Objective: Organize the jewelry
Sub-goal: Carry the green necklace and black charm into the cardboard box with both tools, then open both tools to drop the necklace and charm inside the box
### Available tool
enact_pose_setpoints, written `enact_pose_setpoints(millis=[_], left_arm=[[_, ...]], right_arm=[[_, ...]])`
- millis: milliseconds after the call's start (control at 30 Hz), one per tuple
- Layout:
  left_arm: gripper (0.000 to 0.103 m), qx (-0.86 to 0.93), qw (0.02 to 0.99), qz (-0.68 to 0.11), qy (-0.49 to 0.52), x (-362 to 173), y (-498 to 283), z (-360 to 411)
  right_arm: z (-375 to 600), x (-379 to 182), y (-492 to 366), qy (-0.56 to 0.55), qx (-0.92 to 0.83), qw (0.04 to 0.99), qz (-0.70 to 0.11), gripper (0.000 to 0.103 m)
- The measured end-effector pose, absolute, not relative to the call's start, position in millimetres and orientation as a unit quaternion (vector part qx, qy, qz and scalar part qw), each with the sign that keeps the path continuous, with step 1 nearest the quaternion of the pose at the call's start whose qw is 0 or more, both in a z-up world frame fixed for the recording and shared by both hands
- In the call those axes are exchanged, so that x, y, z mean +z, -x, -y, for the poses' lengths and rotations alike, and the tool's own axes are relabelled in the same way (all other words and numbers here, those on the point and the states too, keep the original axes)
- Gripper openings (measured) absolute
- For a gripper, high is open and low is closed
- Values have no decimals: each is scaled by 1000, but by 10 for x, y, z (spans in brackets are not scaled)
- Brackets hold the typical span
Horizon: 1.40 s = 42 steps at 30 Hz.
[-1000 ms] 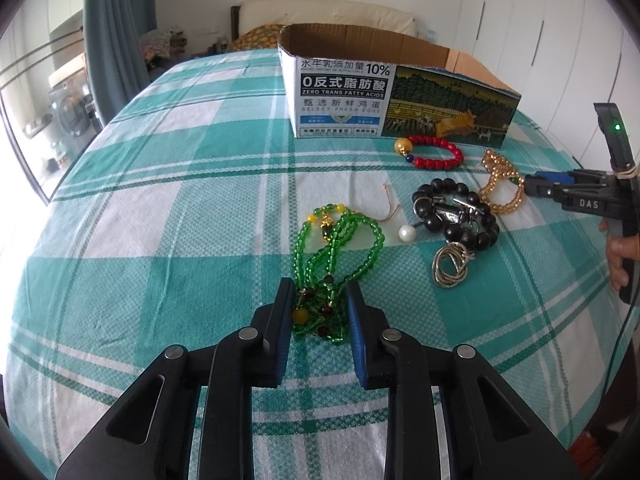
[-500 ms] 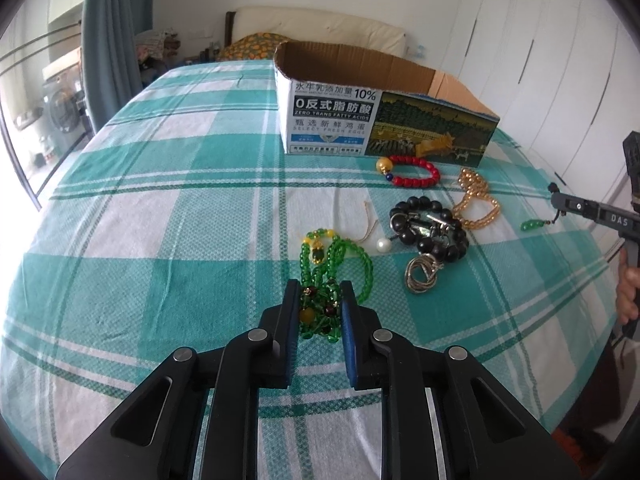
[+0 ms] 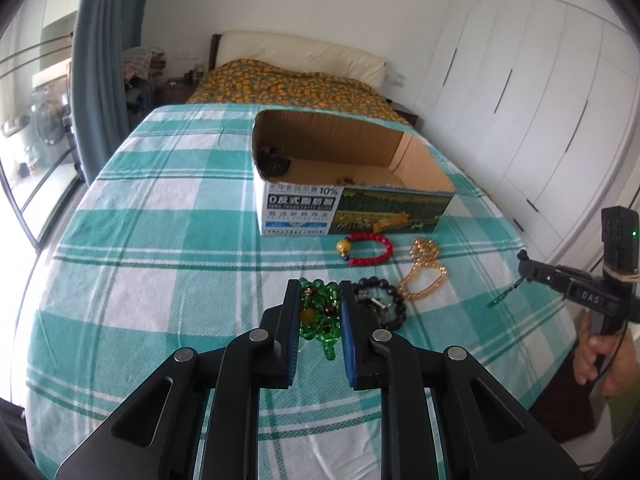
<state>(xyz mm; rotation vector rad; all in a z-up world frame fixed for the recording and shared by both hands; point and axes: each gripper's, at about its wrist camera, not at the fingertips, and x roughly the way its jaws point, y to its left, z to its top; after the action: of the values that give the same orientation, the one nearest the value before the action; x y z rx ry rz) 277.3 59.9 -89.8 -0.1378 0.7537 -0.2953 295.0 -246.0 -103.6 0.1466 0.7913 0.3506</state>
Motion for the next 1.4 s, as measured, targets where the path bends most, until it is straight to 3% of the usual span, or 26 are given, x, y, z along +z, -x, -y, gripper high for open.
enact_pose_setpoints(millis=[433,633,967,1033,1067,1133,1233,1400], left_arm=[[17,-180,931,-314,57,115,-3820,-350],[17,-178,923,-341,33,-43,-4472,-93],[18,-162,906,-391,11,-666,-5168,183],[26,-152,905,-397,6,-764,-5228,222],[34,-147,905,-400,6,-811,-5247,225],[73,-134,907,-399,10,-857,-5211,207],[93,-121,917,-380,15,-851,-5058,144],[94,-118,922,-368,5,-788,-4685,44]], right_arm=[[2038,-190,-3963,-49,190,918,-345,15],[1841,-249,-4730,-13,172,914,-366,15],[1767,-803,-5552,-1,140,905,-401,16],[1730,-892,-5607,16,122,906,-405,21],[1705,-934,-5618,28,113,906,-408,41],[1682,-969,-5547,43,102,910,-399,65],[1665,-964,-5380,58,105,915,-385,65],[1789,-902,-4992,43,107,923,-366,65]])
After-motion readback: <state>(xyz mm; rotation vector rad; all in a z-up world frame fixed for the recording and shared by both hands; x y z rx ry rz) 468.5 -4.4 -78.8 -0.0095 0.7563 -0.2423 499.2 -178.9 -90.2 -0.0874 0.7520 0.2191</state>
